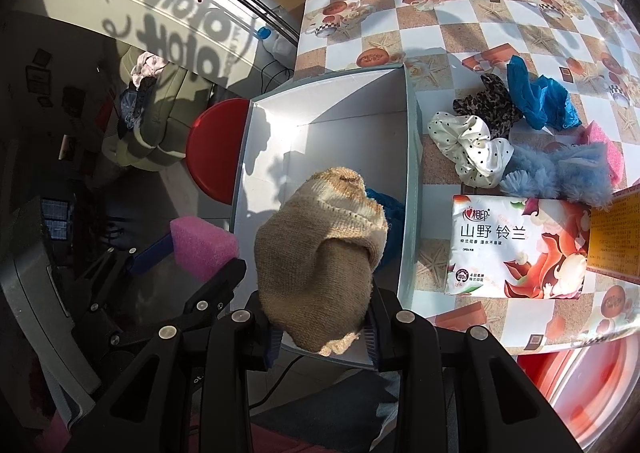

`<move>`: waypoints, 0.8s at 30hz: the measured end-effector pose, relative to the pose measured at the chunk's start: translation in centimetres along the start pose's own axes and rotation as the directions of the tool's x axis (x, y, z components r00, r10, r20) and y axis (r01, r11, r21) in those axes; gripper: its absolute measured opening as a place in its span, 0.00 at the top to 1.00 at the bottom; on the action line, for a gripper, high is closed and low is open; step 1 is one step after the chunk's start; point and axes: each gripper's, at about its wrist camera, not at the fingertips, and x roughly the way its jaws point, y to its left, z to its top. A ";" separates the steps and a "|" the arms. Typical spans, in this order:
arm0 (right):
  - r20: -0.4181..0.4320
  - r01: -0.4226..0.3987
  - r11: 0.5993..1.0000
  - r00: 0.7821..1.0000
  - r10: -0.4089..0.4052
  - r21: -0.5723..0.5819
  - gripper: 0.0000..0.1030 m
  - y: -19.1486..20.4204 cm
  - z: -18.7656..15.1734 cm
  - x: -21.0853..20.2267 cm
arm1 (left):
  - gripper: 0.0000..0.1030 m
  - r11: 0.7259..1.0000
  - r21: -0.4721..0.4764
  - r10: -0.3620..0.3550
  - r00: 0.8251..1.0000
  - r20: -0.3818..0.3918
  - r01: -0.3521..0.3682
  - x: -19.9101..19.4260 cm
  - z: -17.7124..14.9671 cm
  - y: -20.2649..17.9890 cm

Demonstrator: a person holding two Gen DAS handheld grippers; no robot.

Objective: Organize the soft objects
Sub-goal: 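Carry the pink sponge and beige sock over the white box with both tools, then open both tools to drop the sponge and sock into the box, then move both tools back toward the remaining items on the table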

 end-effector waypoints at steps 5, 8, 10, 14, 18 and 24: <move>0.004 0.027 1.000 1.000 -0.027 -0.013 0.66 1.3 2.0 0.9 | 0.29 1.000 -0.027 -0.011 1.000 -0.025 0.011 1.4 0.6 0.7; -0.002 0.028 0.999 1.000 -0.028 -0.022 0.66 2.1 3.3 1.5 | 0.29 0.999 -0.040 -0.015 0.999 -0.032 0.013 1.9 1.1 0.6; 0.000 0.035 0.999 0.999 -0.035 -0.040 0.66 2.9 4.0 2.0 | 0.29 0.999 -0.048 -0.016 0.999 -0.034 0.014 2.1 1.4 0.7; -0.019 0.021 0.999 1.000 -0.022 -0.049 0.66 4.0 5.0 3.3 | 0.28 0.997 -0.068 -0.033 0.999 -0.038 0.030 2.7 1.9 0.9; -0.037 0.002 0.999 0.999 -0.003 -0.033 0.45 3.7 5.9 3.9 | 0.21 0.996 -0.081 -0.047 0.999 -0.026 0.044 2.9 2.0 0.9; -0.007 -0.006 1.000 1.000 0.006 -0.005 0.02 1.9 6.6 2.3 | 0.00 0.980 -0.151 -0.126 0.992 0.014 0.127 2.8 2.3 1.6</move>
